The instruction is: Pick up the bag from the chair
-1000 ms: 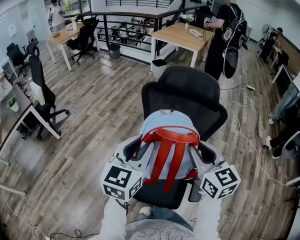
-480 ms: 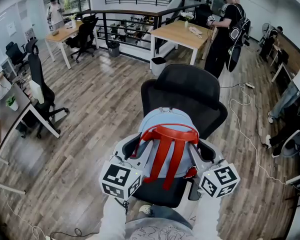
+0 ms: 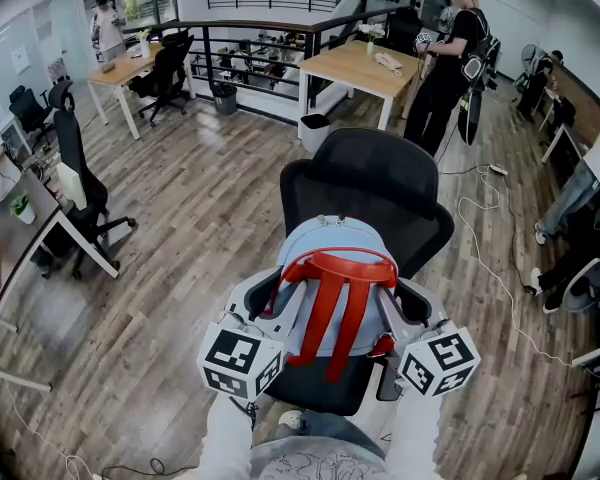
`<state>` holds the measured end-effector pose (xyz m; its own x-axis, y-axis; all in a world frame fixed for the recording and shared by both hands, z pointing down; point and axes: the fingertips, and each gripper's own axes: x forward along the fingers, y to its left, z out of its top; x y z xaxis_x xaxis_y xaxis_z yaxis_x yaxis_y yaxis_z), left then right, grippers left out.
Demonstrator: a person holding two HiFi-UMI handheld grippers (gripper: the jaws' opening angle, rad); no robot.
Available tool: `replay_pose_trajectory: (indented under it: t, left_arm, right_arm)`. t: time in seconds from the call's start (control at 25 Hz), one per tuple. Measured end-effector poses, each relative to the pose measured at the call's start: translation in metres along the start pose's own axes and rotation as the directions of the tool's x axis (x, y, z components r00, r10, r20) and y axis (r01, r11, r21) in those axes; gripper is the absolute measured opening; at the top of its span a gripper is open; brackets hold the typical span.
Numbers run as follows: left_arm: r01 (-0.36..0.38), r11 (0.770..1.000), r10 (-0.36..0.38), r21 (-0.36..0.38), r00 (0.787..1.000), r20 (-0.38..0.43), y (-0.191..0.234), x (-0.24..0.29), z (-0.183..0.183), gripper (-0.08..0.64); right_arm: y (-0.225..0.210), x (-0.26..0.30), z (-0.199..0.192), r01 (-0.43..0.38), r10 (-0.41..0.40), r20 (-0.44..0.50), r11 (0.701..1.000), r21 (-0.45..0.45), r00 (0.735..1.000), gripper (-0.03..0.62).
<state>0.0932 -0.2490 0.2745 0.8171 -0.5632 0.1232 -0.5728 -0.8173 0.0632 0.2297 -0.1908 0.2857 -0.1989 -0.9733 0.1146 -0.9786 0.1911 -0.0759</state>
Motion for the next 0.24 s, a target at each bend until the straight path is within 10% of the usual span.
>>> replay_pose_trajectory:
  t: [0.24]
  left_arm:
    - [0.001, 1.000, -0.001, -0.002, 1.000, 0.001, 0.0013, 0.0006, 0.0041, 0.123]
  right_arm:
    - [0.0006, 0.0011, 0.0047, -0.002, 0.002, -0.002, 1.000, -0.006, 1.000, 0.103]
